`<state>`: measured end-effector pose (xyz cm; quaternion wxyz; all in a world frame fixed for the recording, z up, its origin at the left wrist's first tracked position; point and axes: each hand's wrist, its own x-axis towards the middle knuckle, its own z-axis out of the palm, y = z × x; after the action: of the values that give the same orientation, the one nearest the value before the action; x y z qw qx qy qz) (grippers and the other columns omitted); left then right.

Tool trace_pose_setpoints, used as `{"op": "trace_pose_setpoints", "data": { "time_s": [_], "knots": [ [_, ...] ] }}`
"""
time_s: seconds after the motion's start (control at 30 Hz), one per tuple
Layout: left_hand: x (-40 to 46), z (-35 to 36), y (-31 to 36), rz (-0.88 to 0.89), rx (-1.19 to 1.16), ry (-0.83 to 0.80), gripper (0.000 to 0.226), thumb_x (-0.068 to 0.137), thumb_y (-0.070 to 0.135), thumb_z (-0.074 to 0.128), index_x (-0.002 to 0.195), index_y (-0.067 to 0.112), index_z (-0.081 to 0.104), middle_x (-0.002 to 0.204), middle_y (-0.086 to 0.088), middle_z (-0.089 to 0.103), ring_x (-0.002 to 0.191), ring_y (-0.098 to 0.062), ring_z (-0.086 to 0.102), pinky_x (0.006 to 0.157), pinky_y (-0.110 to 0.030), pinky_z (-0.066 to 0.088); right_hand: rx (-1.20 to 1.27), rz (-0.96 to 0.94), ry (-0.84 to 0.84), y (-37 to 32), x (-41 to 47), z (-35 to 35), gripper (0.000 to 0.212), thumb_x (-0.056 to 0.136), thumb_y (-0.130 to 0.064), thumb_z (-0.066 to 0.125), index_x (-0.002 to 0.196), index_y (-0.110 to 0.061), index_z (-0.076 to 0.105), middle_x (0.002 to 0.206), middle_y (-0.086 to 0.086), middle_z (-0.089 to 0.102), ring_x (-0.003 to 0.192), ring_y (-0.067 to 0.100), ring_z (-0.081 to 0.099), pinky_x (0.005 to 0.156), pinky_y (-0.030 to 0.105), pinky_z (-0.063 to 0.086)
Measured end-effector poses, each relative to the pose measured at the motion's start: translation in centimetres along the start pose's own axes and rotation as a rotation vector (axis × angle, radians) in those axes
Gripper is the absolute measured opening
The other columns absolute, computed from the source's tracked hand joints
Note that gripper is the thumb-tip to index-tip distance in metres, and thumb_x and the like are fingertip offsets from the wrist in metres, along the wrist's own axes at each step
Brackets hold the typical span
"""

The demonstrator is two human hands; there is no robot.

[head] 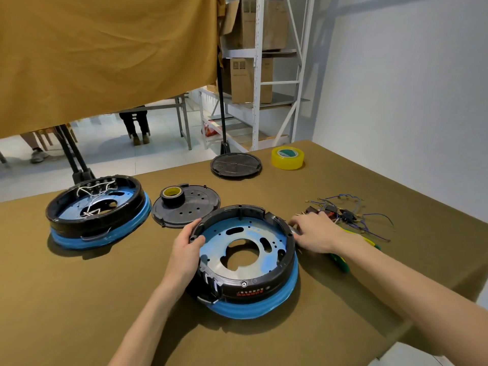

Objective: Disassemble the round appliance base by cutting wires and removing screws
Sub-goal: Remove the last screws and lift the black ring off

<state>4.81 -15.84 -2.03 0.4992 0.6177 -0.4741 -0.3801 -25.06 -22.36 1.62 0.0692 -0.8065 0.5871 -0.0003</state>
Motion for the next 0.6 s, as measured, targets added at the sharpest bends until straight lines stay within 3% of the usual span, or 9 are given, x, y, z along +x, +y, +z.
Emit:
{"op": "trace_pose_setpoints", "data": {
  "time_s": [0.13, 0.3, 0.37, 0.5, 0.6],
  "knots": [
    [-1.1, 0.5, -0.2, 0.037, 0.009, 0.056, 0.043, 0.105, 0.006, 0.046, 0.144, 0.023, 0.052, 0.127, 0.008, 0.059, 0.113, -0.005, 0.055, 0.086, -0.019, 0.044, 0.133, 0.041, 0.112, 0.3, -0.2, -0.5, 0.026, 0.105, -0.035, 0.050, 0.114, -0.015, 0.064, 0.109, 0.007, 0.060, 0.089, 0.021, 0.060, 0.085, 0.043, 0.053],
    [-1.8, 0.6, -0.6, 0.071, 0.050, 0.051, 0.045, 0.101, 0.002, 0.048, 0.138, 0.027, 0.052, 0.116, 0.016, 0.059, 0.105, 0.007, 0.054, 0.079, -0.014, 0.042, 0.651, 0.101, 0.706, -0.1, -1.4, -2.6, 0.019, 0.096, -0.024, 0.068, 0.112, -0.016, 0.065, 0.105, 0.003, 0.060, 0.083, 0.011, 0.057, 0.072, 0.023, 0.045],
    [-1.7, 0.7, -0.6, 0.076, 0.050, 0.063, 0.045, 0.101, 0.002, 0.048, 0.136, 0.029, 0.052, 0.113, 0.023, 0.058, 0.103, 0.010, 0.053, 0.077, -0.012, 0.041, 0.911, 0.091, 0.828, -0.7, -1.7, -3.8, 0.018, 0.095, -0.023, 0.071, 0.109, -0.015, 0.065, 0.096, 0.001, 0.064, 0.075, 0.013, 0.060, 0.065, 0.028, 0.050],
    [-1.6, 0.9, -0.6, 0.127, 0.060, 0.099, 0.046, 0.099, 0.001, 0.051, 0.135, 0.029, 0.055, 0.117, 0.022, 0.060, 0.108, 0.007, 0.055, 0.092, -0.019, 0.044, 1.607, 0.114, 0.678, -2.1, -1.6, -6.5, 0.018, 0.096, -0.025, 0.070, 0.098, -0.007, 0.072, 0.071, 0.000, 0.056, 0.061, 0.012, 0.051, 0.060, 0.030, 0.046],
    [-1.3, 1.1, -0.3, 0.213, 0.109, 0.145, 0.052, 0.097, -0.004, 0.053, 0.137, 0.029, 0.056, 0.126, 0.017, 0.057, 0.113, 0.006, 0.054, 0.092, -0.013, 0.040, 1.923, 0.181, 0.481, -4.1, -1.2, -6.7, 0.033, 0.098, -0.038, 0.065, 0.103, -0.005, 0.063, 0.084, 0.007, 0.058, 0.075, 0.019, 0.060, 0.080, 0.042, 0.060]
  ]
}}
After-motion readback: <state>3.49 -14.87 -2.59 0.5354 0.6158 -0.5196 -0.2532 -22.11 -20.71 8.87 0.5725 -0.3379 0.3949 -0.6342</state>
